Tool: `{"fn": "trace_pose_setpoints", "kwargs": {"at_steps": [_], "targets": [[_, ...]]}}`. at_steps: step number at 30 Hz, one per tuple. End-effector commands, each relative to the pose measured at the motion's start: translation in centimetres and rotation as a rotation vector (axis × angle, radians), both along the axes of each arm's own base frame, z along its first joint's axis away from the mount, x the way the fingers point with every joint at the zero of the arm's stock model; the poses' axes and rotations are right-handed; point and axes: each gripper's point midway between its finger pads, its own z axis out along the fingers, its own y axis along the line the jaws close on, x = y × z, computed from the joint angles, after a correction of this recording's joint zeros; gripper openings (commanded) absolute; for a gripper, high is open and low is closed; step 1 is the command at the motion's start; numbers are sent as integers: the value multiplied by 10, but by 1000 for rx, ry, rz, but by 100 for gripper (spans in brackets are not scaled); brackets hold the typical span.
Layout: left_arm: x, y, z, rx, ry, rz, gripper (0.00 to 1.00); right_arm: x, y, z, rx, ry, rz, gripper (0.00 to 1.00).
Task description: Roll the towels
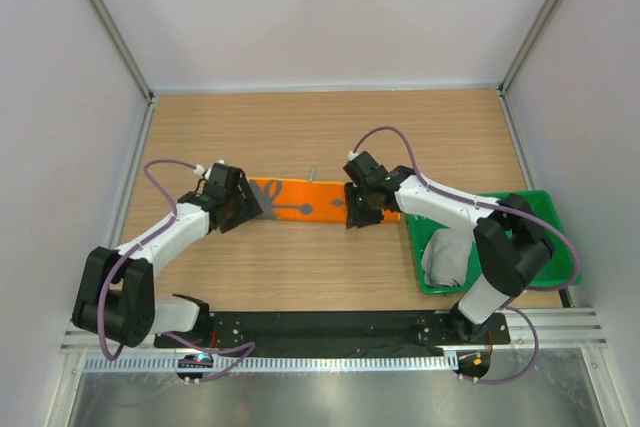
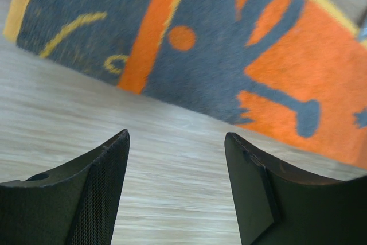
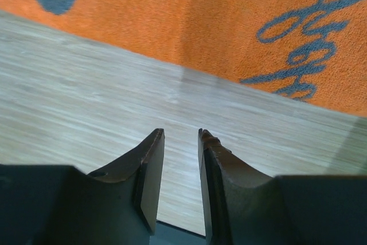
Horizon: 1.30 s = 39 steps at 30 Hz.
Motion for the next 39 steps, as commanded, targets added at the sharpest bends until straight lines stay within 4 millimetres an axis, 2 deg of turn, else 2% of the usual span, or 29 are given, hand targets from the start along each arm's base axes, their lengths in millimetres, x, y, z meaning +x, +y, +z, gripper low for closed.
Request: {"fn": "trace_pose_setpoints", "kwargs": {"at_steps": [1, 7, 10, 16, 19, 23, 25, 28, 30, 35, 37, 38, 39], "targets": [[0, 8, -13, 21, -19, 44, 68, 13, 0, -13, -33, -38, -19, 36], [17, 18, -6, 89, -57, 74, 68, 38, 4, -19, -44, -68, -34, 31], [25, 14, 2, 69, -99, 67, 67, 49, 1, -19, -38, -70, -47, 25], [41, 16, 7, 94, -127, 82, 62, 65, -18, -28, -59, -39, -96, 16], [45, 19, -3, 123, -107, 88, 61, 67, -30, -32, -79, -23, -114, 16], [46, 27, -28, 148, -45, 104, 61, 62, -43, -36, -120, -11, -126, 15], [44, 35, -42, 153, -6, 122, 60, 58, -51, -37, -146, -4, -131, 15], [43, 47, -51, 154, 19, 153, 59, 55, -53, -37, -154, -3, -130, 15], [43, 55, -53, 157, 27, 173, 59, 54, -50, -39, -144, 10, -128, 15], [43, 93, -49, 168, 44, 258, 59, 58, -27, -51, -97, 42, -101, 15], [41, 102, -47, 175, 41, 285, 59, 64, -13, -50, -81, 34, -80, 15], [41, 108, -44, 182, 31, 306, 59, 63, -7, -58, -76, 58, -67, 15], [43, 110, -42, 183, 25, 310, 59, 67, 3, -54, -49, 55, -54, 15]]}}
